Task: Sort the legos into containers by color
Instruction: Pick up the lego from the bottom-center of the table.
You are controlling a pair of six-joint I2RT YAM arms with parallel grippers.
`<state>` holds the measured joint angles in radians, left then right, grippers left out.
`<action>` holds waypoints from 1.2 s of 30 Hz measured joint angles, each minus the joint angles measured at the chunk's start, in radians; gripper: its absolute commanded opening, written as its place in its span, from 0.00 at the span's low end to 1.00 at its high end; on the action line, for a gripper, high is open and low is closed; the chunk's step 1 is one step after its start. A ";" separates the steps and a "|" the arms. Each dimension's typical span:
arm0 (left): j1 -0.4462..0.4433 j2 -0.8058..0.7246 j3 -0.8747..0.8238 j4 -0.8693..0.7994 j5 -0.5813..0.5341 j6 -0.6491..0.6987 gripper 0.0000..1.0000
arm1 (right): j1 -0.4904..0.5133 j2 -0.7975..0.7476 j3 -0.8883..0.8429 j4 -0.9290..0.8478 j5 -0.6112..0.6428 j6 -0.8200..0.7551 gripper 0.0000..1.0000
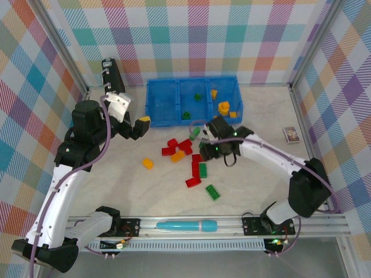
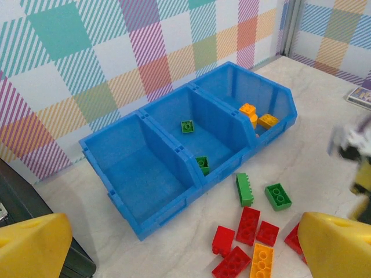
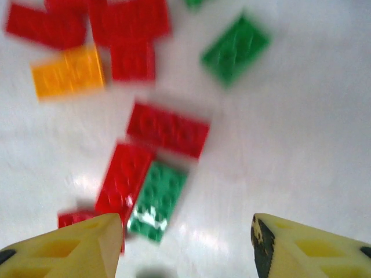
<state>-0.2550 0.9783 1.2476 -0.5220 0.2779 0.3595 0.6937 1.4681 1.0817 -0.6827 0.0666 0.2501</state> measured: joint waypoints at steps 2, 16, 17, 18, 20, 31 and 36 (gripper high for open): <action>0.000 0.003 0.000 0.000 0.002 0.000 1.00 | 0.045 -0.047 -0.120 0.007 0.001 0.032 0.65; 0.000 0.015 0.000 -0.001 0.018 0.000 1.00 | 0.176 -0.147 -0.379 0.171 0.020 0.132 0.69; 0.000 0.015 0.000 -0.001 0.018 0.000 1.00 | 0.187 -0.137 -0.380 0.183 0.018 0.133 0.69; 0.000 0.015 0.000 -0.001 0.019 0.000 1.00 | 0.196 -0.127 -0.381 0.191 0.017 0.135 0.69; 0.000 0.015 0.000 -0.001 0.020 0.000 1.00 | 0.217 -0.107 -0.382 0.203 0.010 0.140 0.69; 0.000 0.015 0.000 -0.002 0.021 0.000 1.00 | 0.292 -0.087 -0.383 0.184 0.009 0.184 0.65; 0.000 0.015 0.000 -0.002 0.021 0.000 1.00 | 0.303 -0.067 -0.383 0.167 0.028 0.192 0.58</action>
<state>-0.2550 0.9932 1.2476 -0.5236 0.2985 0.3595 0.9962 1.4014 0.6991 -0.5152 0.0948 0.4423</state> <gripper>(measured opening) 0.997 0.607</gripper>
